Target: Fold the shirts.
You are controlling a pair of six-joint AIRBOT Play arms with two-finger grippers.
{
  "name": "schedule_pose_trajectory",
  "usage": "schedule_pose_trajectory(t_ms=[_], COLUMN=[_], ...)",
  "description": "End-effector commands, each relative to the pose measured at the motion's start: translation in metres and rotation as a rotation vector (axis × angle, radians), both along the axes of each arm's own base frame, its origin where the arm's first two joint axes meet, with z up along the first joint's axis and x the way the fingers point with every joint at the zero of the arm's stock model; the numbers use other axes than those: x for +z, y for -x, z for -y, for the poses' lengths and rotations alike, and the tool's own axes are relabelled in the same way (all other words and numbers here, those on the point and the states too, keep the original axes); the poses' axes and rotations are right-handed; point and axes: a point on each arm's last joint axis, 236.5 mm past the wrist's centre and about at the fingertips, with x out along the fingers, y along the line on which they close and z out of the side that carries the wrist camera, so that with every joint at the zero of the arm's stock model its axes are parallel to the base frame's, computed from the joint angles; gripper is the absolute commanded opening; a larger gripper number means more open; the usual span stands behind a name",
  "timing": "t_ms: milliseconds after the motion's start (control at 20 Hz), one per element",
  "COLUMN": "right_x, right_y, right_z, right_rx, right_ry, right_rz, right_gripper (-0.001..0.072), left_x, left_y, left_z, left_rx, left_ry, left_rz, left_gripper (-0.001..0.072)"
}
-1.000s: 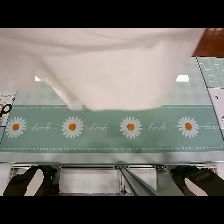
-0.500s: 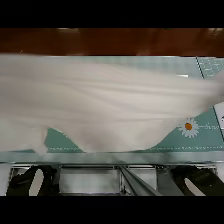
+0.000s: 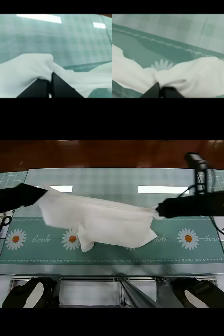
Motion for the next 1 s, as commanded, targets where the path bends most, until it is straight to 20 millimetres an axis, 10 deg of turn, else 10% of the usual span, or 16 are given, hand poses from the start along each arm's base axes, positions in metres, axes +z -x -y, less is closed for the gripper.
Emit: schedule_pose_trajectory(t_ms=[0, 200, 350, 450, 500, 550, 800, 950], right_x=[-0.070, -0.125, -0.123, -0.105, -0.098, -0.090, -0.024, -0.024], right_y=[-0.065, -0.115, -0.143, -0.158, -0.159, -0.157, -0.116, -0.057], right_z=[-0.002, 0.019, 0.020, 0.021, 0.025, 0.029, 0.092, 0.151], right_rx=[-0.061, -0.218, -0.279, -0.284, -0.275, -0.242, -0.219, -0.308], right_ry=[0.051, -0.016, -0.190, -0.267, -0.272, -0.260, -0.201, 0.020], right_rz=[-0.006, -0.122, -0.146, -0.105, -0.103, -0.111, -0.172, -0.183], right_gripper=[0.0024, 0.0024, 0.0025, 0.0222, 0.0398, 0.0415, 0.0411, 0.0412], left_x=[-0.084, -0.127, -0.150, -0.150, -0.144, -0.136, -0.096, -0.083], left_y=[-0.066, -0.128, -0.146, -0.144, -0.141, -0.137, -0.091, -0.058], left_z=[0.012, 0.045, 0.062, 0.069, 0.069, 0.068, -0.026, -0.081], left_rx=[-0.013, -0.099, -0.157, -0.202, -0.219, -0.244, -0.146, -0.011], left_ry=[-0.082, -0.122, -0.097, -0.079, -0.073, -0.072, -0.143, -0.132], left_rz=[-0.032, -0.076, -0.144, -0.176, -0.181, -0.194, -0.432, -0.438], left_gripper=[0.0028, 0.0028, 0.0028, 0.0049, 0.0213, 0.0496, 0.0504, 0.0503])
